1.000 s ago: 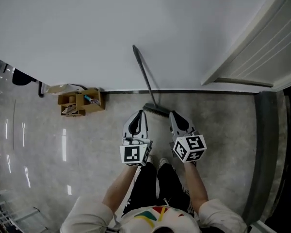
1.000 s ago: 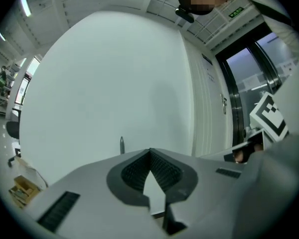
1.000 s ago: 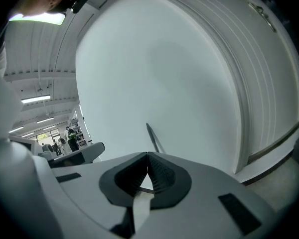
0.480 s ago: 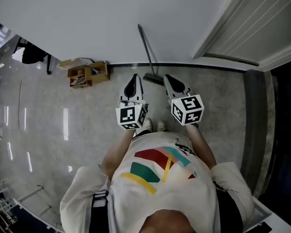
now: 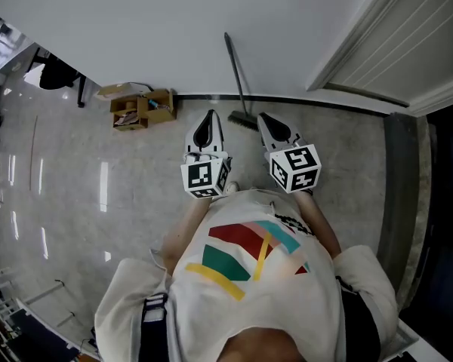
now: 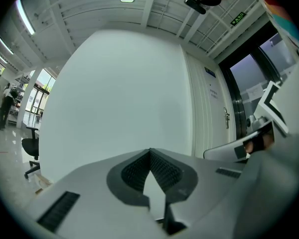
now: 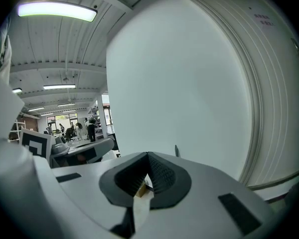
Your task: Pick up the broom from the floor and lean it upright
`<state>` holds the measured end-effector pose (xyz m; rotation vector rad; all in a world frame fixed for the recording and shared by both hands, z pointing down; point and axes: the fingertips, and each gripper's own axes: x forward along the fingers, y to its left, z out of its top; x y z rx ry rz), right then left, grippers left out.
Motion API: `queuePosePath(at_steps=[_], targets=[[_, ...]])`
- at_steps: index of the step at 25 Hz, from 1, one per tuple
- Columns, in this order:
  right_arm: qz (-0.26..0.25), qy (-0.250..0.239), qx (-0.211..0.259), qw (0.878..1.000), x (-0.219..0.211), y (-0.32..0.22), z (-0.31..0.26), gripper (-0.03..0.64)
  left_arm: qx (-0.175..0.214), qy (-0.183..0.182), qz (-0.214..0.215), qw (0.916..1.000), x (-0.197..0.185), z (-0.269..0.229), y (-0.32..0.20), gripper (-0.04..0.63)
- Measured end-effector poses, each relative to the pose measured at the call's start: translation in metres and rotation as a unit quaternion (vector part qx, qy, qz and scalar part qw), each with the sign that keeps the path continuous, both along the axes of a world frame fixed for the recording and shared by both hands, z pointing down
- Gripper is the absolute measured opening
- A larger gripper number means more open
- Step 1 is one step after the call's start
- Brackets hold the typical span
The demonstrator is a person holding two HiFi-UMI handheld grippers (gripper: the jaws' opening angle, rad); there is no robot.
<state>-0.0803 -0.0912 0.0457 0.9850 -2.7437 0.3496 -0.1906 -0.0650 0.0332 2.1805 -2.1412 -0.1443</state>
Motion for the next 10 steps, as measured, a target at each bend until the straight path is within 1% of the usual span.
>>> queuePosePath(at_steps=[2, 10], targets=[[-0.002, 0.000, -0.001, 1.000, -0.002, -0.002, 0.001, 0.012, -0.003, -0.004, -0.003, 1.0000, 0.000, 0.001, -0.001, 0.044], [-0.020, -0.007, -0.002, 1.000, -0.012, -0.001, 0.004, 0.012, -0.021, 0.010, -0.031, 0.9993, -0.016, 0.015, 0.004, 0.044]])
